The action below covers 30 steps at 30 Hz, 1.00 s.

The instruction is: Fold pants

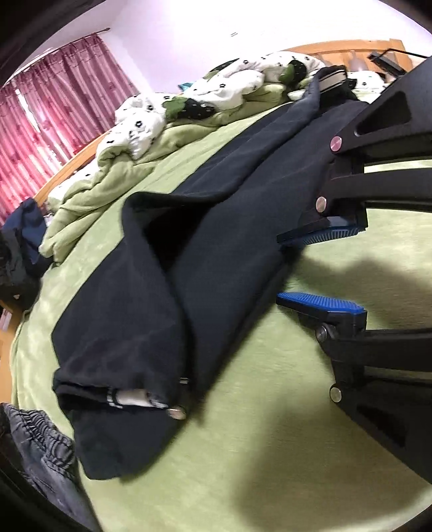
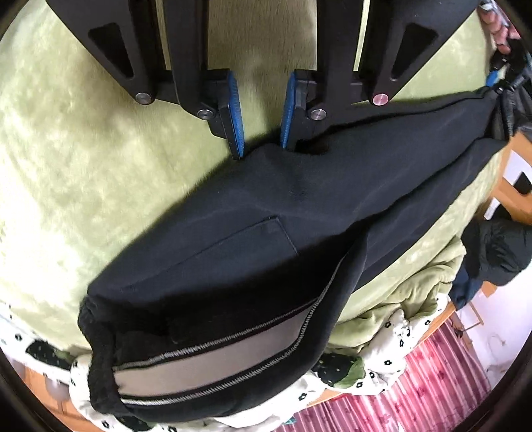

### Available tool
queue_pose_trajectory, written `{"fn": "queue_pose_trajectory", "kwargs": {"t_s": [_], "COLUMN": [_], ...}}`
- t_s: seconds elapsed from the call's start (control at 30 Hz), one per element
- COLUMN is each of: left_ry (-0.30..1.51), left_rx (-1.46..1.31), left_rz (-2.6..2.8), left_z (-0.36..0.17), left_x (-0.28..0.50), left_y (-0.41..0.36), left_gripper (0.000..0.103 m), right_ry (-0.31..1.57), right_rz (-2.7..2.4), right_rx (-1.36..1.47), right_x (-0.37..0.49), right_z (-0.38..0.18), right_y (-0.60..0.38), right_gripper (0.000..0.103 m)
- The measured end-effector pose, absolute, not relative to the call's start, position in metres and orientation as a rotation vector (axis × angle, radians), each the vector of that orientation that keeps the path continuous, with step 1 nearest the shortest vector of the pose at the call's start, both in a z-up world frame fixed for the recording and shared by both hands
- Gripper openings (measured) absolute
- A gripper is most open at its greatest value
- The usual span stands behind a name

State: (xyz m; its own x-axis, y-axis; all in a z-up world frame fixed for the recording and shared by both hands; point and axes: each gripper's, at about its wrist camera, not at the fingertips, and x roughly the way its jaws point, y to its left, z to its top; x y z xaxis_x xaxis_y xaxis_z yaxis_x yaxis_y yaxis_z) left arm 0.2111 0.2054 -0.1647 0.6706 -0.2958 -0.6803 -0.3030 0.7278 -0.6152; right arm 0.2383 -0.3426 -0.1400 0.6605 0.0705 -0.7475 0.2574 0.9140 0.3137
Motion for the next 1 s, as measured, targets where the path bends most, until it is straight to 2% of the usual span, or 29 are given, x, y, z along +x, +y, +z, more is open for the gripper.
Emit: {"fn": "queue_pose_trajectory", "kwargs": {"t_s": [0.23, 0.33, 0.53, 0.6, 0.63, 0.67, 0.7, 0.8, 0.9, 1.0], "left_ry": [0.883, 0.903, 0.917, 0.909, 0.905, 0.901, 0.896, 0.882, 0.852, 0.817], "left_rx": [-0.688, -0.639, -0.583, -0.609, -0.626, -0.656, -0.672, -0.711, -0.743, -0.79], "left_rz": [-0.032, -0.016, -0.018, -0.035, -0.046, -0.063, -0.073, -0.067, -0.046, -0.039], "left_z": [-0.16, -0.156, -0.153, -0.153, -0.152, -0.152, -0.153, -0.156, -0.159, -0.163], "left_x": [0.185, 0.178, 0.172, 0.175, 0.178, 0.183, 0.187, 0.203, 0.216, 0.225], "left_y": [0.188, 0.183, 0.179, 0.181, 0.181, 0.184, 0.183, 0.184, 0.186, 0.191], "left_gripper": [0.042, 0.043, 0.046, 0.054, 0.063, 0.071, 0.073, 0.075, 0.075, 0.076], "right_ry": [0.864, 0.863, 0.893, 0.873, 0.872, 0.881, 0.887, 0.862, 0.813, 0.777], "right_rz": [-0.087, -0.106, -0.126, -0.134, -0.14, -0.134, -0.124, -0.082, -0.052, -0.011], "right_rx": [0.468, 0.456, 0.4, 0.379, 0.372, 0.371, 0.379, 0.469, 0.581, 0.68], "right_x": [0.221, 0.212, 0.196, 0.193, 0.193, 0.195, 0.197, 0.205, 0.215, 0.231], "right_z": [-0.14, -0.14, -0.143, -0.141, -0.141, -0.142, -0.143, -0.147, -0.146, -0.147], "right_y": [-0.353, -0.355, -0.359, -0.36, -0.361, -0.363, -0.365, -0.378, -0.392, -0.404], "right_gripper": [0.032, 0.037, 0.037, 0.038, 0.039, 0.045, 0.051, 0.065, 0.073, 0.075]}}
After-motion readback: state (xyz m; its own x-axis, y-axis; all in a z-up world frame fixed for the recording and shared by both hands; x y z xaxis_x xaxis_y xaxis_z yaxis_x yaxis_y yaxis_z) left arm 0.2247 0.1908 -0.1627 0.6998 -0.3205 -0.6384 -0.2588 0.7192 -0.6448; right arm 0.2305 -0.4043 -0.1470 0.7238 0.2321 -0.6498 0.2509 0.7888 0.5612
